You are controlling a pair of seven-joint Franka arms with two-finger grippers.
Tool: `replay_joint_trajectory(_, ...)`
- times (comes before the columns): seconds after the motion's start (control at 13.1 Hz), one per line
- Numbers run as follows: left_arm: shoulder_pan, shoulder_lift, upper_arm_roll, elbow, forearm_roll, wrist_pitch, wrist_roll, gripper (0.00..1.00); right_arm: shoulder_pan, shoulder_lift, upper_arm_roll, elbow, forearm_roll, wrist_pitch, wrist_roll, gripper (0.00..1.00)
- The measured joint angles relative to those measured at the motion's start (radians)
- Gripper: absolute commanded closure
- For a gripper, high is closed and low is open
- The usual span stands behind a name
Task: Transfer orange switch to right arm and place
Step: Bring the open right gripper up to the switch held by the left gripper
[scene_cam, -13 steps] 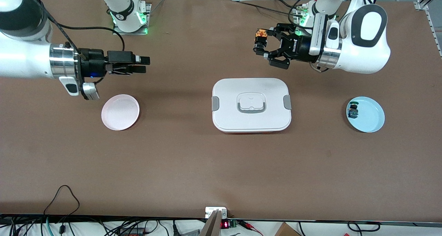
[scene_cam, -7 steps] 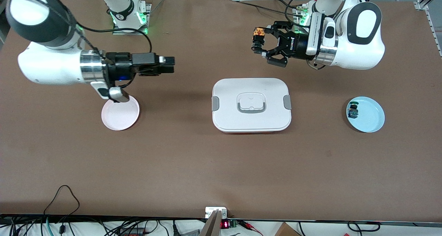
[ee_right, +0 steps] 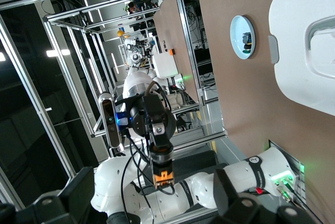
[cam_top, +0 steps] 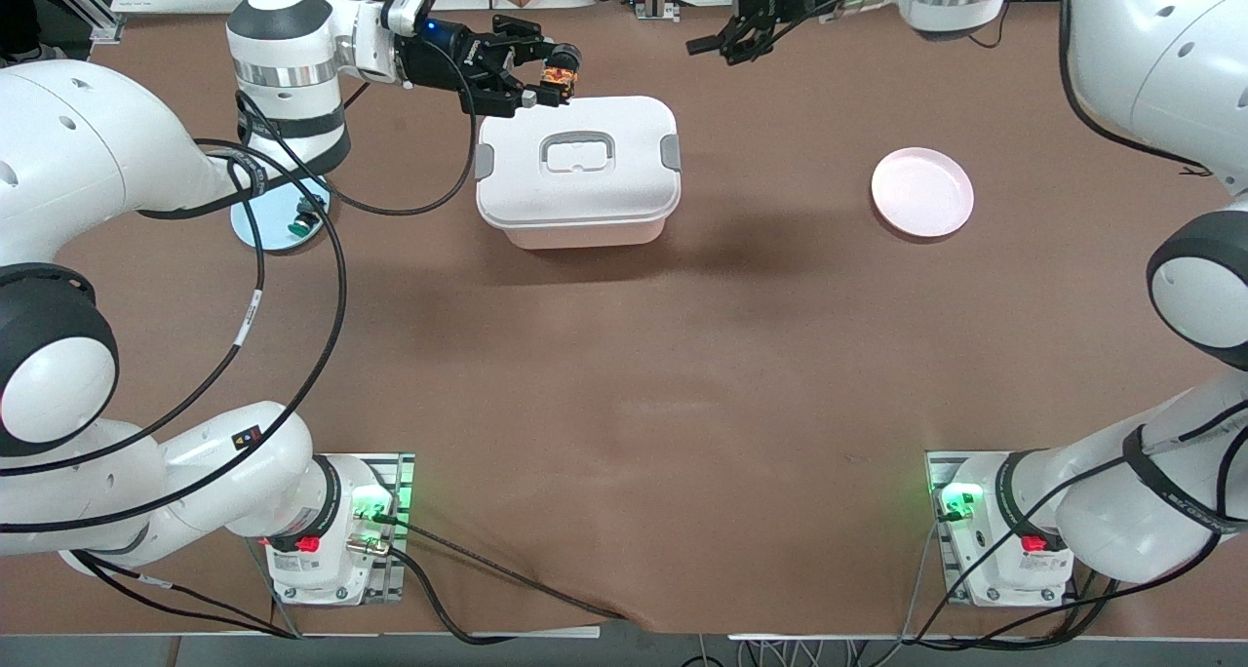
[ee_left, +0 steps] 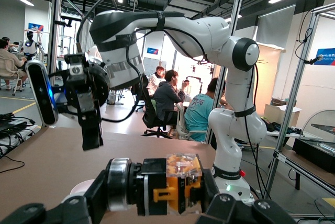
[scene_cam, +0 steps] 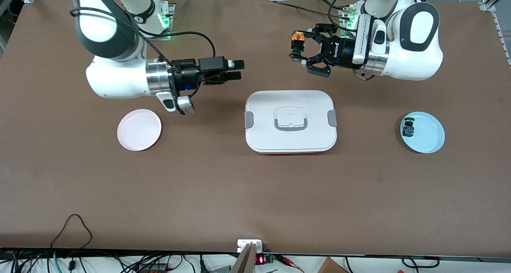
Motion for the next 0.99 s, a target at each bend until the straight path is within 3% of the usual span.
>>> replay_joint_trajectory(0.3,0.000,0.000,0.000,0.000,-0.001,0.000,0.000,1.00,0.100,0.001,0.001,-0.022,0.138,0.113,-0.021,0.00)
replay_joint_trajectory(0.53,0.000,0.000,0.000,0.000,-0.001,0.001,0.000,1.00,0.149,-0.003,0.001,-0.022,0.160,0.177,-0.022,0.00)
replay_joint_trajectory(0.84,0.000,0.000,0.000,0.000,-0.001,0.001,0.000,1.00,0.229,-0.007,0.004,-0.022,0.273,0.282,-0.116,0.00)
replay_joint_trajectory(0.99,0.000,0.000,0.000,0.000,-0.001,0.001,0.000,1.00,0.234,-0.008,0.009,-0.022,0.285,0.298,-0.148,0.00)
